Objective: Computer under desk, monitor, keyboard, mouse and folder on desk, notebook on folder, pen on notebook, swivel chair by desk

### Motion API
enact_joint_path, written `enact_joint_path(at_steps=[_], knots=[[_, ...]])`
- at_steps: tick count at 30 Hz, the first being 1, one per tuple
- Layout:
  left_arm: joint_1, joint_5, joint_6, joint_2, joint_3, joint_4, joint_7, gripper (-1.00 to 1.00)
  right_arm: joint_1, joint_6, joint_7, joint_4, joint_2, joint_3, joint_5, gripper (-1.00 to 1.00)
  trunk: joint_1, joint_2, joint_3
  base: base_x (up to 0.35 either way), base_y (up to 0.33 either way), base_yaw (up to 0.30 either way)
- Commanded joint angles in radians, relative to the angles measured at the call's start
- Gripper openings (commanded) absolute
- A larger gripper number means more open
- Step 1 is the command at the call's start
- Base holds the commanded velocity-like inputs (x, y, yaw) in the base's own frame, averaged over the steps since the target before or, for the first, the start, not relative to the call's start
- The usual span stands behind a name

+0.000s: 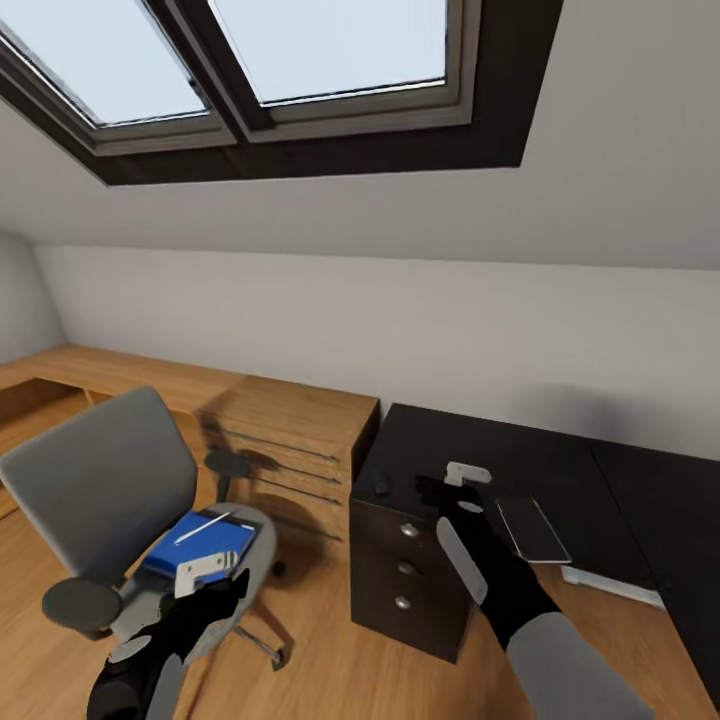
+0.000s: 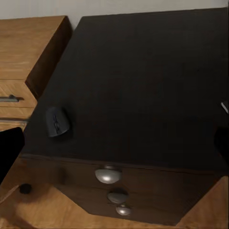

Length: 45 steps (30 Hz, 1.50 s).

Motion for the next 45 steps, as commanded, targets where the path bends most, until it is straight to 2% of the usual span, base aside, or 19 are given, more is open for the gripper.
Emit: enact_joint_path(at_steps=[1,6,10,18,23,28,33,37,40,43,45], knots=[[-0.004,0.011,0.0,0.0,0.0,-0.001,0.007,1.0,-0.009,0.008,-0.008,0.011,0.006,0.002,-0.007,1.0,0.001,-0.001,-0.002,0.328,0.0,0.0],[-0.011,0.011,-0.038,0.0,0.001,0.002,0.003,1.0,-0.026,0.02,0.0,0.079,0.046,0.004,-0.004,1.0,0.001,-0.001,-0.002,0.328,0.0,0.0],[-0.013,0.011,-0.046,0.0,0.003,0.002,0.004,1.0,-0.029,0.017,0.055,0.104,0.058,0.0,-0.002,1.0,0.001,-0.001,-0.002,0.324,0.0,0.0],[-0.013,0.01,-0.045,0.002,0.007,-0.001,0.004,1.0,-0.027,0.019,0.064,0.099,0.056,-0.001,0.003,1.0,0.001,-0.001,-0.002,0.283,0.0,0.0],[-0.013,0.009,-0.044,0.003,0.007,0.0,0.004,1.0,-0.027,0.018,0.066,0.099,0.055,0.0,0.035,1.0,0.001,-0.001,-0.002,0.319,0.0,0.0],[-0.013,0.01,-0.034,0.005,0.008,0.0,0.004,1.0,-0.027,0.016,0.067,0.102,0.056,0.002,0.04,1.0,0.001,-0.001,-0.002,0.323,0.0,0.024],[-0.013,0.012,-0.005,0.005,0.009,-0.001,0.002,1.0,-0.027,0.016,0.066,0.103,0.056,0.004,0.042,1.0,0.001,-0.001,-0.002,0.23,0.0,0.215],[-0.013,0.025,0.006,0.004,0.031,-0.002,0.002,1.0,-0.027,0.016,0.068,0.107,0.054,0.004,0.056,1.0,0.001,-0.001,-0.002,0.034,0.0,0.26],[-0.013,0.03,0.008,0.003,0.045,-0.002,0.001,1.0,-0.027,0.015,0.073,0.137,0.055,0.011,0.069,1.0,0.001,-0.001,-0.002,0.008,0.0,0.12],[-0.013,0.033,0.008,0.003,0.05,-0.003,0.001,1.0,-0.027,0.015,0.083,0.205,0.056,0.049,0.093,1.0,0.001,-0.001,-0.002,0.002,0.0,0.028],[-0.013,0.035,0.008,0.002,0.051,-0.003,0.001,1.0,-0.029,0.012,0.094,0.249,0.056,0.059,0.1,1.0,0.001,-0.001,-0.002,0.001,0.0,0.01]])
